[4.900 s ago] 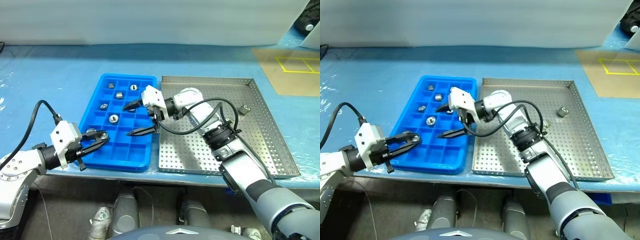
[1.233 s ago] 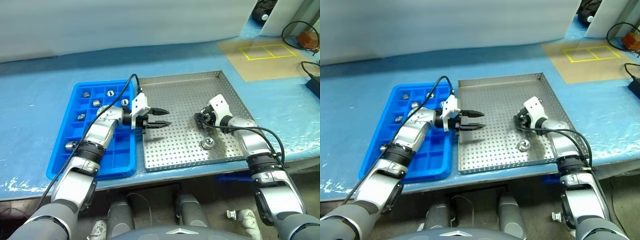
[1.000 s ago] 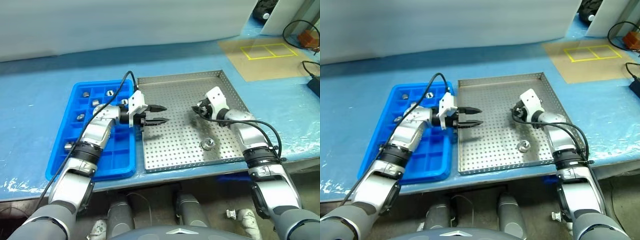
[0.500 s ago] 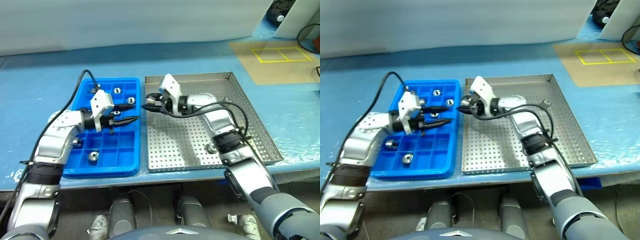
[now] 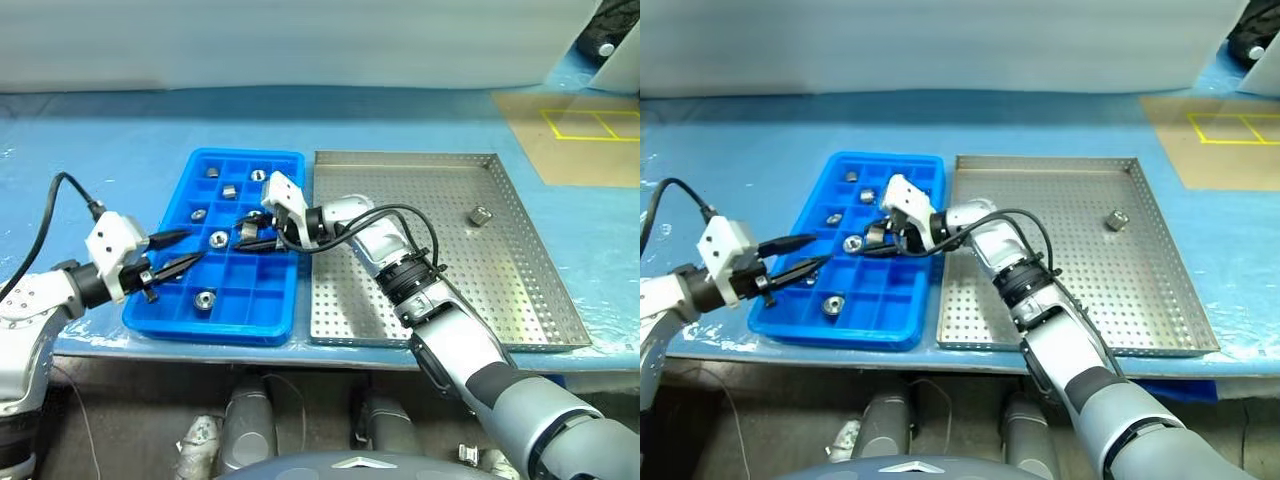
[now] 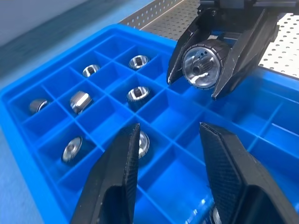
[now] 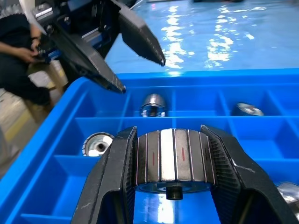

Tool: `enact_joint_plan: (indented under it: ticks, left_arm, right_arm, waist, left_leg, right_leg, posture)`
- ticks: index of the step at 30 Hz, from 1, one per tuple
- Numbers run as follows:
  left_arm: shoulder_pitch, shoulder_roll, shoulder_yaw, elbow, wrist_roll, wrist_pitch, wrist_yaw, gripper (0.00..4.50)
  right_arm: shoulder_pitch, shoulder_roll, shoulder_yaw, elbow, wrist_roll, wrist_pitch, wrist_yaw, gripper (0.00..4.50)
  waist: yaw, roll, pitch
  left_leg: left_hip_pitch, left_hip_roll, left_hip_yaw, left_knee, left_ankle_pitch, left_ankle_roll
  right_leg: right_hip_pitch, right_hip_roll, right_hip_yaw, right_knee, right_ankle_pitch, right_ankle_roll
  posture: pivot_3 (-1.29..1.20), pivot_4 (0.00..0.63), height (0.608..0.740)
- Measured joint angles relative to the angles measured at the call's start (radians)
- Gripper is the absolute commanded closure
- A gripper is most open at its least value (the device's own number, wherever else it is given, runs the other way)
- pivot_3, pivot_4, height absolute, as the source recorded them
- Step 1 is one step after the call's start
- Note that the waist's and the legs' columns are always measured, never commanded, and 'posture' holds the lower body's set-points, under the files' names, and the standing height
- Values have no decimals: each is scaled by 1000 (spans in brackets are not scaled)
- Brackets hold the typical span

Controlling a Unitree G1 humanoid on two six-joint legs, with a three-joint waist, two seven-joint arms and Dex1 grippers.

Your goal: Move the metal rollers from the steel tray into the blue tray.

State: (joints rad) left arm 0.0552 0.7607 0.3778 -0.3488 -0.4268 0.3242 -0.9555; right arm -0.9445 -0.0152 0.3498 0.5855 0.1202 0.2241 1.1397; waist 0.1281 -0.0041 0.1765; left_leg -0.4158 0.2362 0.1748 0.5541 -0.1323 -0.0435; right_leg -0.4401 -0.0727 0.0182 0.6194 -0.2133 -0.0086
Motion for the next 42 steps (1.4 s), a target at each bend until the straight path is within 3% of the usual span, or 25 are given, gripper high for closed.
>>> enact_joint_plan:
  ticks: [10, 18, 23, 31, 42]
  left_arm:
    - [116, 4, 57, -106, -48, 53, 33, 2356]
    - [109, 6, 57, -133, -62, 74, 49, 2356]
    - [29, 13, 7, -110, -61, 75, 43, 2356]
    - [-219, -27, -232, 77, -3, 4, -9, 2356]
    - [-540, -258, -503, 449, 118, -200, -139, 2356]
  right_arm:
    - [35, 18, 48, 70, -45, -34, 43, 2833]
    - [24, 44, 33, 109, -70, -58, -29, 98]
    - [19, 34, 3, 114, -78, -70, -79, 40]
    - [16, -51, -124, 28, -59, -66, -205, 40]
    - [9, -278, -315, 144, -114, -109, -597, 40]
  waist:
    - [23, 0, 0]
    - [24, 0, 0]
    - [26, 0, 0]
    - [9, -1, -1]
    - [-65, -1, -1]
  left_leg:
    - [-1, 0, -1, -2, 1, -2]
    - [-1, 0, -1, -3, 1, -2]
    - [-1, 0, -1, -3, 2, -3]
    - [2, 0, -1, -2, 7, -11]
    - [2, -2, 0, 1, 8, -13]
  right_leg:
    - [-2, 0, 0, 0, 0, 0]
    - [-2, 0, 0, 1, 0, 0]
    - [-2, 0, -1, 2, 0, 0]
    - [-1, 1, 0, 5, 0, 0]
    - [1, 1, 2, 5, 1, 0]
  posture:
    - [318, 150, 740]
    - [314, 150, 740]
    - [229, 150, 740]
    - [-17, 150, 740]
    - [-231, 150, 740]
